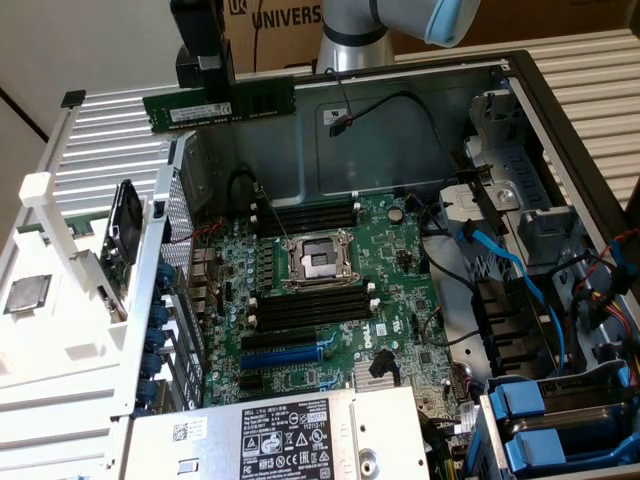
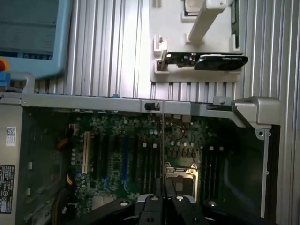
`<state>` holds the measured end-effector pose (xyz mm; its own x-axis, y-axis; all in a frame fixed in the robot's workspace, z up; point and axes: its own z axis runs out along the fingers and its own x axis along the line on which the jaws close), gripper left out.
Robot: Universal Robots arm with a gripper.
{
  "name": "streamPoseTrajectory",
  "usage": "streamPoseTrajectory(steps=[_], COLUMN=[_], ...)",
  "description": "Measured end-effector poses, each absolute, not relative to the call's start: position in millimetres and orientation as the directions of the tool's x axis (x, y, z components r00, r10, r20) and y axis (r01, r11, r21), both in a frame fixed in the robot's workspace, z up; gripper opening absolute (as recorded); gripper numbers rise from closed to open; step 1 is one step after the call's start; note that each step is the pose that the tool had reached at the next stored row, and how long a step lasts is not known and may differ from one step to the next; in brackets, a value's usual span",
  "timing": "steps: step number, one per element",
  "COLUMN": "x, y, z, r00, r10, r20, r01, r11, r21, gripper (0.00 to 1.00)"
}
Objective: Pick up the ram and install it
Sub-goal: 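Insert the ram into the slot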
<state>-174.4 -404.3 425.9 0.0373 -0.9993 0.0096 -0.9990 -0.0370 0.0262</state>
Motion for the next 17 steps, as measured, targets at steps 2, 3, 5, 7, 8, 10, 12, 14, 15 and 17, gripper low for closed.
streamPoseTrajectory(steps=[2, 3, 5, 7, 8, 10, 12, 14, 15, 17], x=[-165.3, -161.0, -151.9, -142.7, -138.8, -129.9, -122.8, -118.0, -116.5, -114.4], y=[-403.5, -403.2, -402.5, -402.5, -402.5, -402.6, -402.8, -403.7, -404.5, -407.1], z=[425.4, 425.2, 424.6, 424.2, 423.9, 422.9, 421.8, 419.3, 417.9, 414.9], r00=[0.037, 0.037, 0.037, 0.037, 0.037, 0.037, 0.037, 0.037, 0.037, 0.037], r10=[-0.999, -0.999, -0.999, -0.999, -0.999, -0.999, -0.999, -0.999, -0.999, -0.999], r20=[0.01, 0.01, 0.01, 0.009, 0.009, 0.008, 0.006, 0.002, 0.0, -0.006], r01=[-0.999, -0.999, -0.999, -0.999, -0.999, -0.999, -0.999, -0.999, -0.999, -0.999], r11=[-0.037, -0.037, -0.037, -0.037, -0.037, -0.037, -0.037, -0.037, -0.037, -0.037], r21=[0.026, 0.026, 0.027, 0.027, 0.027, 0.027, 0.027, 0.026, 0.026, 0.026], gripper=[0.12, 0.12, 0.12, 0.12, 0.12, 0.12, 0.12, 0.12, 0.12, 0.12])
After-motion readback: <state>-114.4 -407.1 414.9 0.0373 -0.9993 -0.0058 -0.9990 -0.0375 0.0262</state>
